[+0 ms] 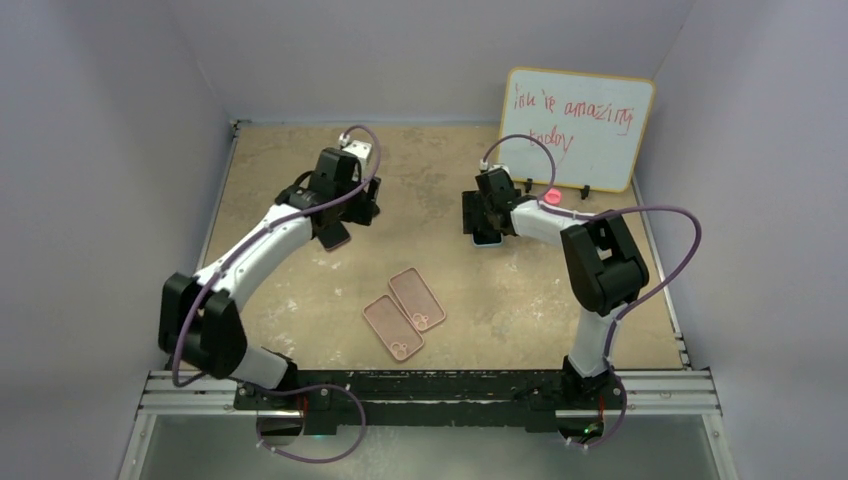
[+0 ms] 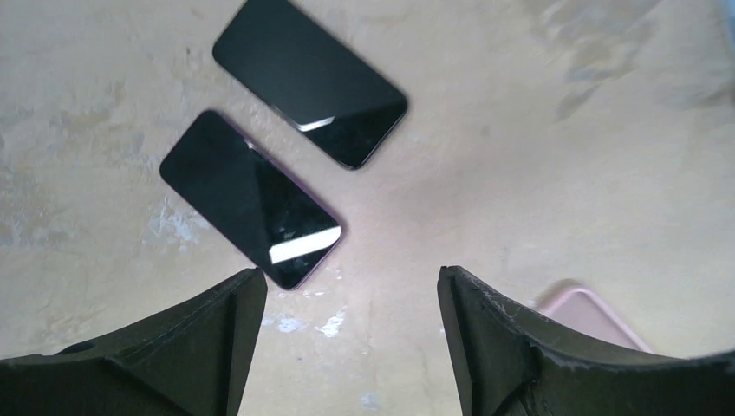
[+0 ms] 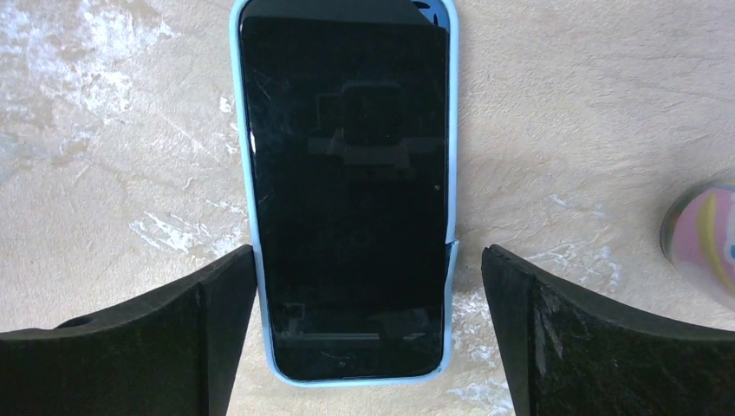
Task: Take the phone out of the phone case
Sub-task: Pick up the phone at the center of the board.
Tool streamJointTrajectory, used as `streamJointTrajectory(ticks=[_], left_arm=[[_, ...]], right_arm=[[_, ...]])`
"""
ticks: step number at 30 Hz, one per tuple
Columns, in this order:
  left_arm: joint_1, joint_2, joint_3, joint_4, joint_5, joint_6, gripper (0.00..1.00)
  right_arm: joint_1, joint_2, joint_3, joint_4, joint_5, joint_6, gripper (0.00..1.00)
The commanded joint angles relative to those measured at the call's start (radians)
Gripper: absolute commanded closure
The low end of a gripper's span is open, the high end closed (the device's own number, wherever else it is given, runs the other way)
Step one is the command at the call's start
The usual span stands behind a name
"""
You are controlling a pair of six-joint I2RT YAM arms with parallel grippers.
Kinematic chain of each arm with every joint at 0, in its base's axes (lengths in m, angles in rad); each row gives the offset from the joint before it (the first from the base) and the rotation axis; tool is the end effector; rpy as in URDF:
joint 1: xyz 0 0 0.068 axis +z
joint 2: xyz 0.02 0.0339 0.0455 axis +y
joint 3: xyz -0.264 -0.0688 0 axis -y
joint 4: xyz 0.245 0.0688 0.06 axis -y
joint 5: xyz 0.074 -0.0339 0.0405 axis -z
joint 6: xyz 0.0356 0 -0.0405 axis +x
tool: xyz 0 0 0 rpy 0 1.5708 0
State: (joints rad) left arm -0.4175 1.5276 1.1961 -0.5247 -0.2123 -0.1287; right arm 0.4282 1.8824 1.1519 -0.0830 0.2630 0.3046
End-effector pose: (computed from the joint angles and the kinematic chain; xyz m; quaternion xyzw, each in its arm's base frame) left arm 0.3057 -0.1274 0.2721 0.0974 0.9272 0.0018 0.3617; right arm 0.3658 0.1568 0.1672 -0.0085 0.9224 0.0175 0.3858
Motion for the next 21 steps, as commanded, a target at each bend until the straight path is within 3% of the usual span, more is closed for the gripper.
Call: streamJointTrajectory(ticks=[1, 6, 10, 15, 21], left_arm=[[0.008, -0.139, -0.045, 0.063, 0.133, -0.04, 0.25], [0.008, -0.259, -0.089, 0.07, 0.266, -0.08, 0.24], [0.008, -0.351, -0.155, 0.119, 0.35, -0.182, 0.25], [0.007, -0.413, -0.287, 0.302, 0.475, -0.346, 0.24], [-0.021, -0.353, -0.42, 0.577, 0.565, -0.515, 0.22]], right_arm=[[-0.009, 0.018, 0.03, -0.055, -0.058, -0.026, 0.02], [-0.009, 0.046, 0.014, -0.043, -0.062, -0.03, 0.13], [-0.005, 0.026, -0.025, -0.009, -0.104, -0.045, 0.31], [0.014, -0.108, -0.158, 0.123, -0.221, -0.012, 0.55], [0.078, -0.261, -0.312, 0.292, -0.304, 0.052, 0.73]])
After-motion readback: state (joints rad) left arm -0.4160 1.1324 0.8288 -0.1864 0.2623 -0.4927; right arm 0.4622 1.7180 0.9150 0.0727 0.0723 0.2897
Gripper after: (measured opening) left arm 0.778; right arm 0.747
